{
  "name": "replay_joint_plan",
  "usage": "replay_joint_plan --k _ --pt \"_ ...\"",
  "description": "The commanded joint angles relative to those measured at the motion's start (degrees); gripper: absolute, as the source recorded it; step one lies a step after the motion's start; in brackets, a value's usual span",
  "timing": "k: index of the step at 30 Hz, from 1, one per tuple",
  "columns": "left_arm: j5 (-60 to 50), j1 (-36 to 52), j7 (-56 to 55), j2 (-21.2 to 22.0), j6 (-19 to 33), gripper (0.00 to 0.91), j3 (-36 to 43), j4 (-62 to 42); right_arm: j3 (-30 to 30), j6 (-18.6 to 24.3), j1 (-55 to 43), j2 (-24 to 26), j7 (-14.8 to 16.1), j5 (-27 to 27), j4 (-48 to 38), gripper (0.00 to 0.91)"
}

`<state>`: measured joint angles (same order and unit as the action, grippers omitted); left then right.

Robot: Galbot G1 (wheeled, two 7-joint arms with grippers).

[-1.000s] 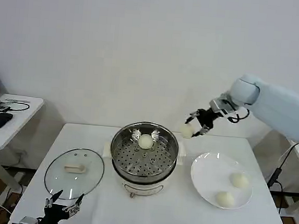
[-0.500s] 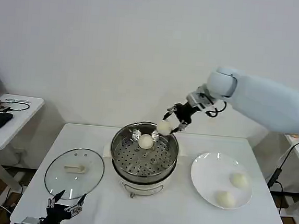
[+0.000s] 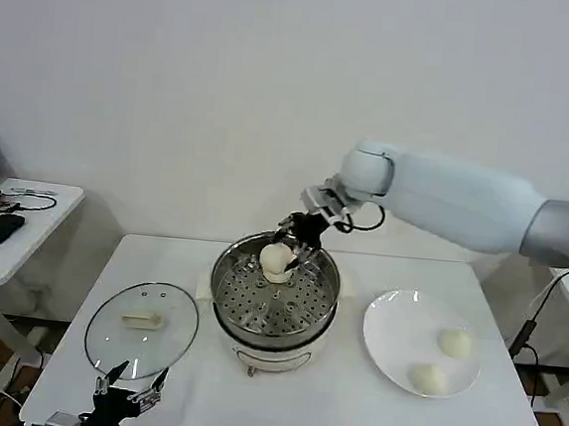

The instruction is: Take steamed baozi put them in steamer then cover it.

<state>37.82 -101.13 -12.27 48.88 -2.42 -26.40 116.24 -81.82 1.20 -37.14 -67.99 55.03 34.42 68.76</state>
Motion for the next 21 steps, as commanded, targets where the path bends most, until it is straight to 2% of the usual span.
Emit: replay_joint_plan --k 1,13,21 --pt "0.0 0.1 0.0 0.0 0.0 0.907 0.1 0.1 -0.6 -6.3 1.3 -4.7 -0.3 3.3 -1.5 0.625" --pt "0.0 0.9 -0.1 0.3 -0.2 0.907 1.0 -0.1 -0.5 -11.1 3.2 -7.6 -0.5 3.0 -4.2 0.635" --pt "0.1 1.2 -0.1 0.3 -0.2 0.907 1.1 -0.4 -0.2 -12.1 5.2 -9.7 -0.9 2.2 -6.3 0.635"
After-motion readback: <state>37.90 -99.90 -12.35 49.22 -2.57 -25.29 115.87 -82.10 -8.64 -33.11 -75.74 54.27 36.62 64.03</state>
